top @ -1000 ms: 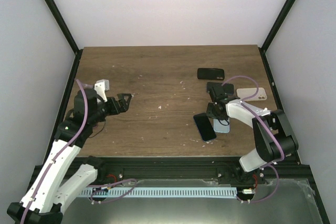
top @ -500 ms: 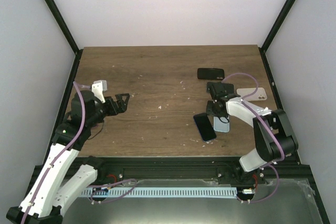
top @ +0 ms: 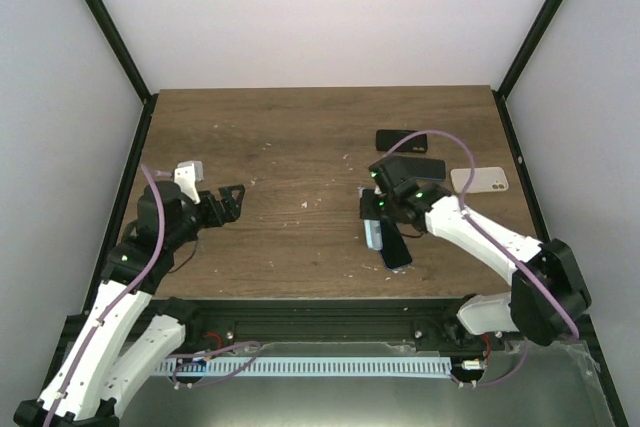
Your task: Put the phone into the phone case
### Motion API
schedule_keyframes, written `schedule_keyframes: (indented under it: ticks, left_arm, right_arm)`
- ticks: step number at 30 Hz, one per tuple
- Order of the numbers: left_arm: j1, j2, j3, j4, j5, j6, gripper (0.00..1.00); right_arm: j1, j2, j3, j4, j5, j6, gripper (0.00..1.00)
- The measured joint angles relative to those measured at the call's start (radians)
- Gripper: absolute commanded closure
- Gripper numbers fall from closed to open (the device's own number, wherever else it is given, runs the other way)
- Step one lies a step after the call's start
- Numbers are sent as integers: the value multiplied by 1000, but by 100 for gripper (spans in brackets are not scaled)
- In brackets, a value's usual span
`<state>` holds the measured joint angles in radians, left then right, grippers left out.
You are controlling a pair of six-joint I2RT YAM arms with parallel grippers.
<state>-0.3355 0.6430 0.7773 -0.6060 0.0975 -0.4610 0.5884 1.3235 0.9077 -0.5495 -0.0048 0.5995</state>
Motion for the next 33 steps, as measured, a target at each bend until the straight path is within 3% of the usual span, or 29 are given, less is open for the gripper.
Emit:
schedule_keyframes:
  ticks: [8,14,20,28,33]
  left_arm:
    - [0,-10,-27,-1,-17,-1,1]
    - [0,-26,-32,-1,-32,-1,1]
    - [0,-30,-34,-2,-39,0,1]
    - [0,-27,-34,-1,-43,0,1]
    - [0,-20,-34,-2,-43,2,1]
  right_arm:
    - [217,160,38,96,-53,113,99]
    - [298,324,89,162,-78,151,99]
    - [306,404,120,169,-63,119,78]
    - [261,309,119,98,33,78,55]
    - [145,236,106,78,75,58,38]
